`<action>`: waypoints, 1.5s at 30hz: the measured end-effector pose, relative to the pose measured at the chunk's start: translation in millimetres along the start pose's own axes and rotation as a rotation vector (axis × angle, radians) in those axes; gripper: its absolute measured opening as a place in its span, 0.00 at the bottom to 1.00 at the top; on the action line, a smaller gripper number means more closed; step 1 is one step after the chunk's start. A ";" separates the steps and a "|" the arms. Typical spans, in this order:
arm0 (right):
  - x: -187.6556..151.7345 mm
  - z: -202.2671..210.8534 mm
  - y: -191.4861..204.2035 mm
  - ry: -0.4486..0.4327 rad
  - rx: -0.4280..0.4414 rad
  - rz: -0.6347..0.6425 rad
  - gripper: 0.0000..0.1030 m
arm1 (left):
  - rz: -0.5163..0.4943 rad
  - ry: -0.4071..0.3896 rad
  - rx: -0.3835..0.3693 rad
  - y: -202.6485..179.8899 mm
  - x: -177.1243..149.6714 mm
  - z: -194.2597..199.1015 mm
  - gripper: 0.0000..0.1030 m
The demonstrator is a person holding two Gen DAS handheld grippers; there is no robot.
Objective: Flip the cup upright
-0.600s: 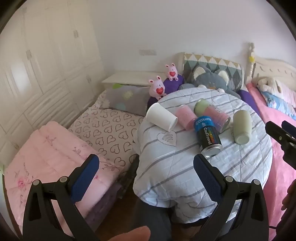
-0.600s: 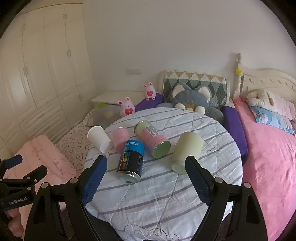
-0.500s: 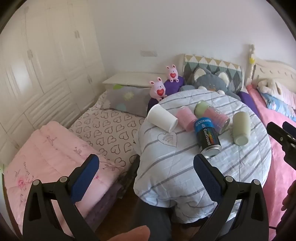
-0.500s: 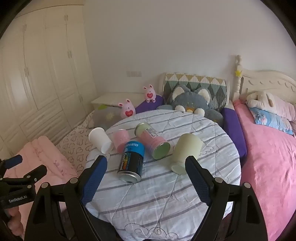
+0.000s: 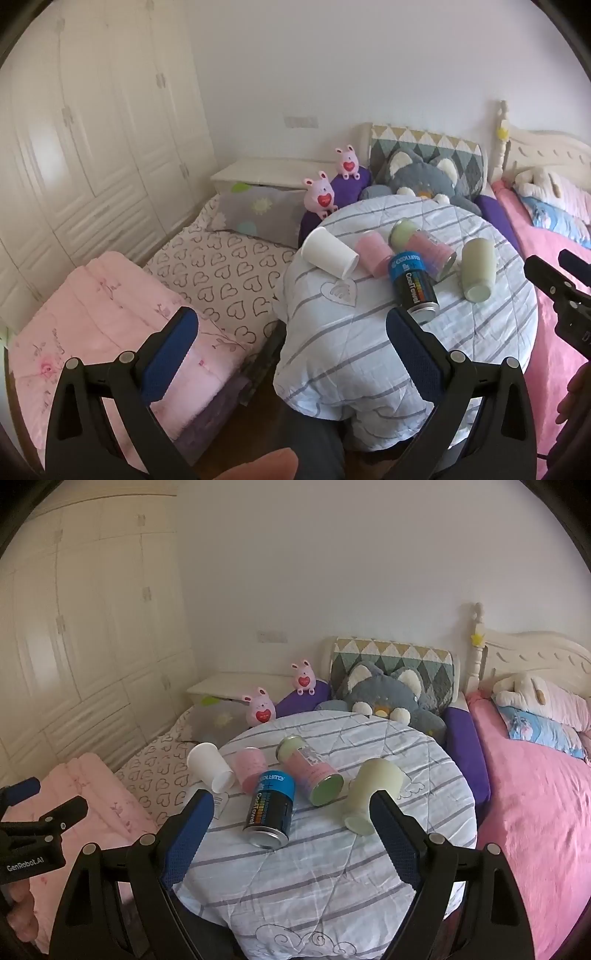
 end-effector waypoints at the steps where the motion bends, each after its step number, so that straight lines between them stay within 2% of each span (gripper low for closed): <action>1: -0.3 -0.2 0.8 -0.001 0.003 0.002 0.84 | 0.000 -0.001 0.001 0.5 0.5 0.3 1.00; 16: -3.5 -7.7 9.7 0.003 0.025 0.029 0.84 | 0.008 -0.012 0.028 7.9 2.9 0.0 1.00; 31: -3.7 -24.9 23.8 0.031 0.033 0.049 0.84 | 0.022 0.010 0.042 15.5 0.5 -16.0 1.00; 45: -8.2 -79.7 33.3 0.119 0.012 0.081 0.84 | 0.032 0.094 -0.010 11.2 1.2 -74.8 1.00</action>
Point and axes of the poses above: each gripper's, at about its wrist camera, not at the fingertips, and z roughly against the way its jaws point, y to its left, x to its top, the point moved 3 cm from there along -z, roughly the way its jaws point, and after that the axes turned 14 degrees about -z, right-handed, at the moved point
